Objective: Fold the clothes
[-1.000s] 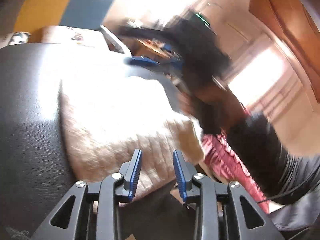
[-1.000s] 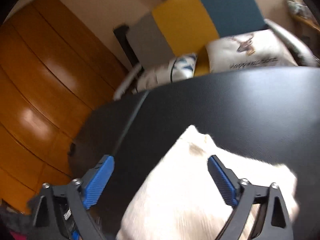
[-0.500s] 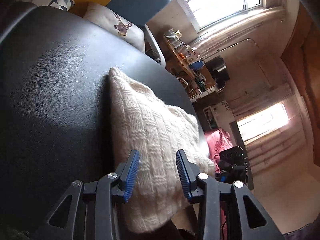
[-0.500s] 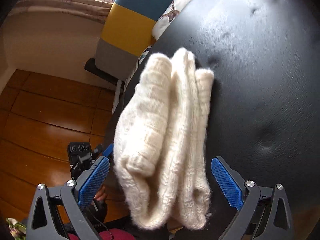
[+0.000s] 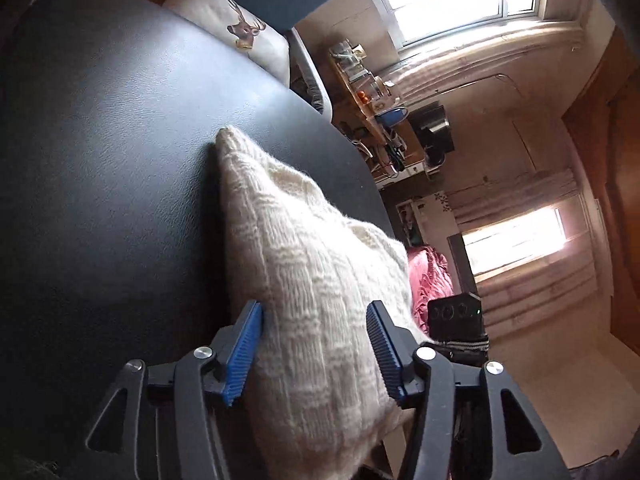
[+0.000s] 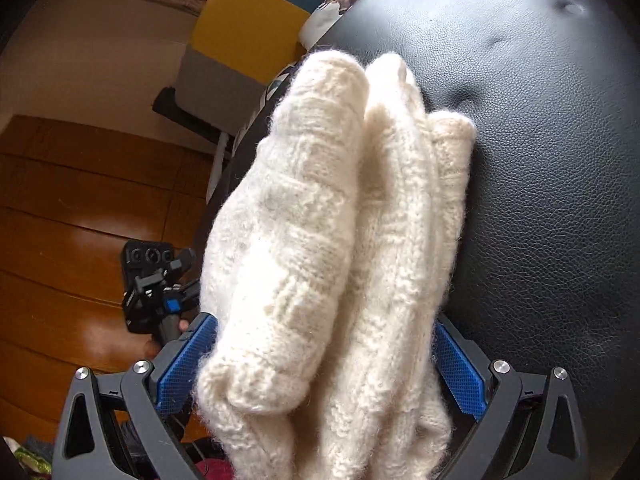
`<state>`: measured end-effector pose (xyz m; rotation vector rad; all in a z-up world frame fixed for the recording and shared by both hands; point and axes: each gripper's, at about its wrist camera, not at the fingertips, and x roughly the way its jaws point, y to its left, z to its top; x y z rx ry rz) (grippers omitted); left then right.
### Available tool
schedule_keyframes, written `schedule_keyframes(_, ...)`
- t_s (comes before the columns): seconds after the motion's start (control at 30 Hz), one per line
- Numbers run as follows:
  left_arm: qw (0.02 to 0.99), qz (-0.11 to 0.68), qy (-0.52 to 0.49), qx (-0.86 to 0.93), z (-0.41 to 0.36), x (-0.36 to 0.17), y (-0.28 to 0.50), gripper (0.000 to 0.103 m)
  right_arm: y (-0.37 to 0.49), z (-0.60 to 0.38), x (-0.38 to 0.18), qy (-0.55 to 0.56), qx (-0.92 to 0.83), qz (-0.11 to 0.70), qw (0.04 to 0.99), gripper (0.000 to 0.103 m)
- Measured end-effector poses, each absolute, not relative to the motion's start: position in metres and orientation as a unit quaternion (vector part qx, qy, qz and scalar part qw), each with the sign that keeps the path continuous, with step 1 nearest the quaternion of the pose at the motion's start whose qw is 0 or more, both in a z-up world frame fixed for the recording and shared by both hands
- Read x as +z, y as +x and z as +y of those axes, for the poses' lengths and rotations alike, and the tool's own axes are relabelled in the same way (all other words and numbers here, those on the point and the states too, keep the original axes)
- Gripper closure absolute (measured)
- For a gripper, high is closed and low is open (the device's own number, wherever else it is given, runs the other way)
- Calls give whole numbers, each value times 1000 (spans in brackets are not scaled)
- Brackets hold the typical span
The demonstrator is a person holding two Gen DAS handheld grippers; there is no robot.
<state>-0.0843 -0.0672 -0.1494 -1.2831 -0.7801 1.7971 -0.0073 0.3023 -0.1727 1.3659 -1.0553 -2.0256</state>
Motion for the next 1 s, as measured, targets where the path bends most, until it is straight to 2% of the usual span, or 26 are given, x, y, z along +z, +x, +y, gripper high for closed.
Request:
schedule_keyframes(0.17,403,-301,-512,697,-59,-156,-99,42,-4,301,-172,497,-745,-376,238,0)
schedule_keyframes(0.3,407,-233,-529,707,-53,-152,-99,42,-7,304,-163,507,-735,-375,251,0)
schedule_keyframes(0.4,398,-261,-544,691,-61,-163,-105,34,-2,301,-158,502,-744,-362,251,0)
schedule_keyframes(0.47,398,-283,-550,678,-60,-169,-107,33,1,297,-154,497,-754,-347,253,0)
schedule_keyframes(0.67,414,-231,-545,692,-21,-163,-106,25,5,289,-148,491,-758,-344,257,0)
schedule_keyframes(0.7,413,-226,-550,690,-18,-163,-107,26,6,287,-148,493,-761,-338,252,3)
schedule_keyframes(0.77,410,-222,-558,686,-15,-164,-108,40,12,283,-143,500,-777,-308,225,20)
schedule_keyframes(0.8,409,-223,-559,686,-15,-165,-106,47,14,281,-142,502,-783,-298,216,35)
schedule_keyframes(0.9,408,-189,-543,709,-10,-154,-94,55,25,283,-144,486,-792,-311,202,41)
schedule_keyframes(1.0,413,-170,-522,727,-5,-140,-82,58,33,279,-142,470,-804,-311,193,41)
